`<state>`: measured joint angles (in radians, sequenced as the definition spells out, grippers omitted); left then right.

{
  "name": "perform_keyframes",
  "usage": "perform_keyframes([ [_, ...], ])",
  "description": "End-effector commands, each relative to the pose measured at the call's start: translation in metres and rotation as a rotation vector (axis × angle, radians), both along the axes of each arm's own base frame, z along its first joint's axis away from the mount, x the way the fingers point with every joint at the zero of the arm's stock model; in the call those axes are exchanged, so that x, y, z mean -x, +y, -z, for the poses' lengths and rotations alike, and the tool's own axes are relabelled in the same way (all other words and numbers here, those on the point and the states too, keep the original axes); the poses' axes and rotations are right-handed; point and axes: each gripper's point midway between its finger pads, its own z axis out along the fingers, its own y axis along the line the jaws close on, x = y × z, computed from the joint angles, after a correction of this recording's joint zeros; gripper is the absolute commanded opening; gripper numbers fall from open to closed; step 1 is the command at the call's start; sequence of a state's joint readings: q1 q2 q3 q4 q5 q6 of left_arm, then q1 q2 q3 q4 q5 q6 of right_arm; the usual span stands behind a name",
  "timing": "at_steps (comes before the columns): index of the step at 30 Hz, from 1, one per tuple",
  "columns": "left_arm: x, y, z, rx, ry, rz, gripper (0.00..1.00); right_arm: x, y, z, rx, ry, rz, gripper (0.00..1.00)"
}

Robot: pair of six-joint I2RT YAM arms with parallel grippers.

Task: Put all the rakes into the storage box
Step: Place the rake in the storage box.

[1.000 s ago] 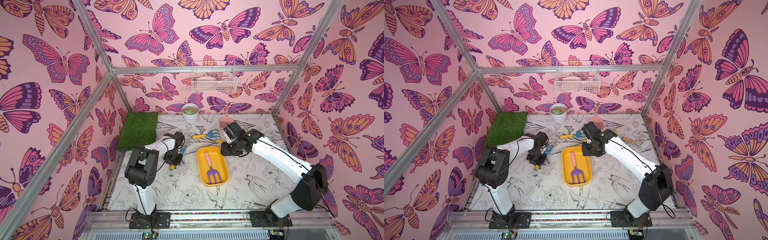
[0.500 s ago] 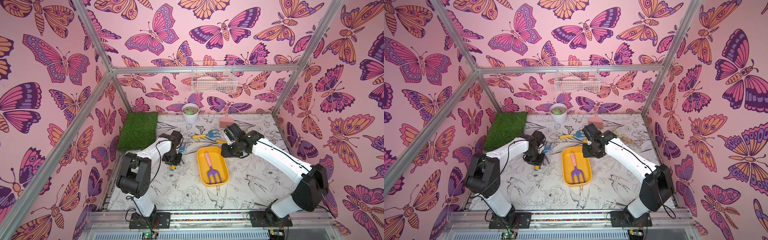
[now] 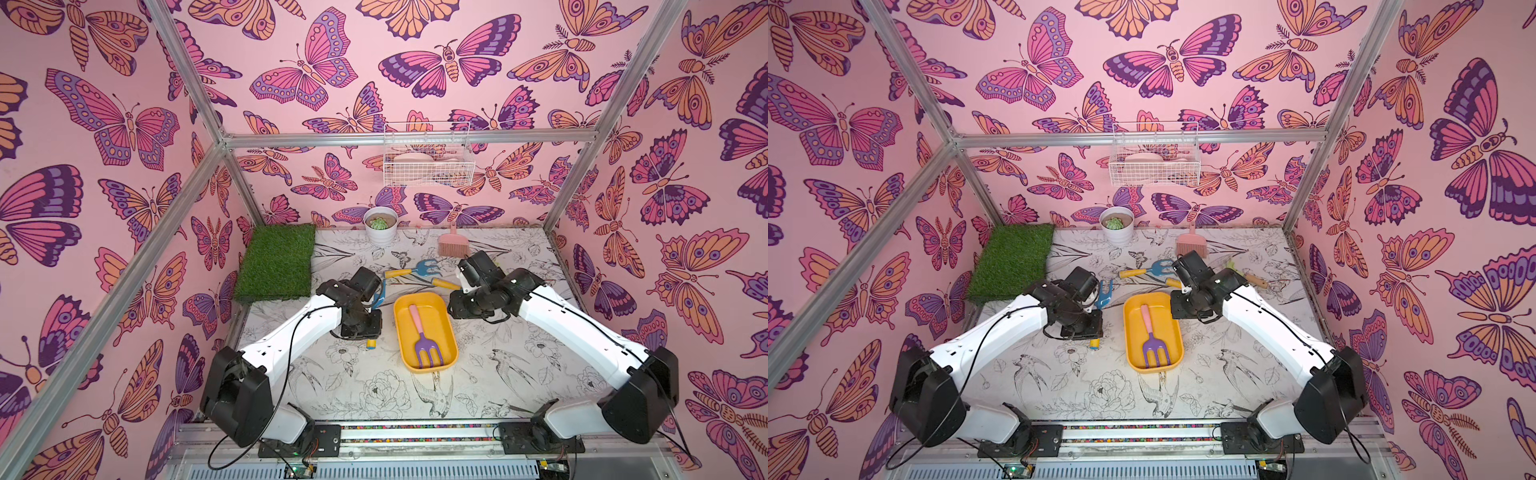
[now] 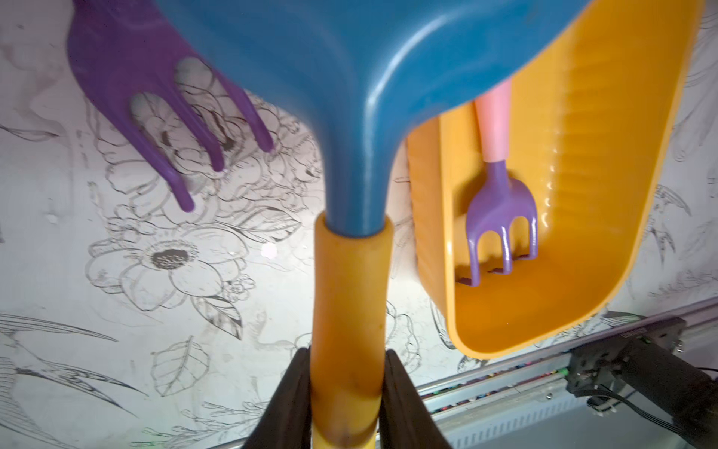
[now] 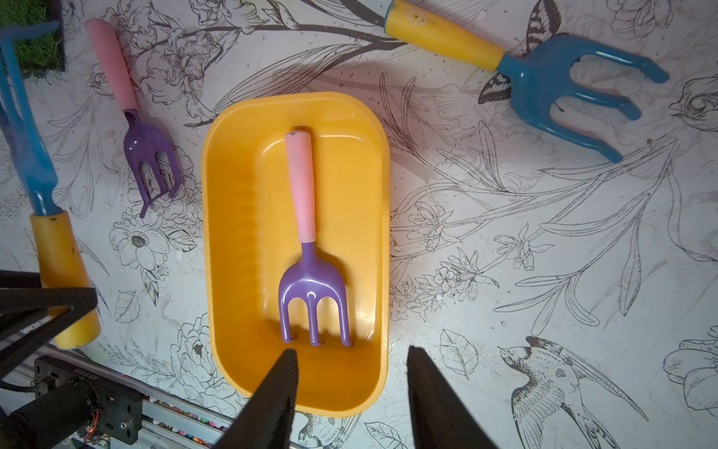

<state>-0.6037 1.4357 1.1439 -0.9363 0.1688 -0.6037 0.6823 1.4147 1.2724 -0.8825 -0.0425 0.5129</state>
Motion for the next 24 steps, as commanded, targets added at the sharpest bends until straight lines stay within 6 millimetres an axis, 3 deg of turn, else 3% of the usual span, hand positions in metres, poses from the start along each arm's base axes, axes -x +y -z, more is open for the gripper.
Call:
perform_keyframes([
  [1,0.012,-0.015,-0.003,0.058,0.029,-0.101,0.0,0.005,-0.008,-0.003,0.002,-0.012,0.015,0.5],
  [8,0.023,-0.053,0.006,0.134,0.064,-0.156,0.0,0.018,-0.017,-0.004,-0.013,-0.016,0.022,0.5],
  [16,0.017,-0.099,0.017,0.185,0.095,-0.149,0.0,0.031,-0.028,-0.005,-0.007,-0.015,0.016,0.51],
  [24,0.013,-0.117,0.029,0.191,0.112,-0.148,0.0,0.036,-0.034,-0.007,-0.001,-0.02,0.012,0.51],
])
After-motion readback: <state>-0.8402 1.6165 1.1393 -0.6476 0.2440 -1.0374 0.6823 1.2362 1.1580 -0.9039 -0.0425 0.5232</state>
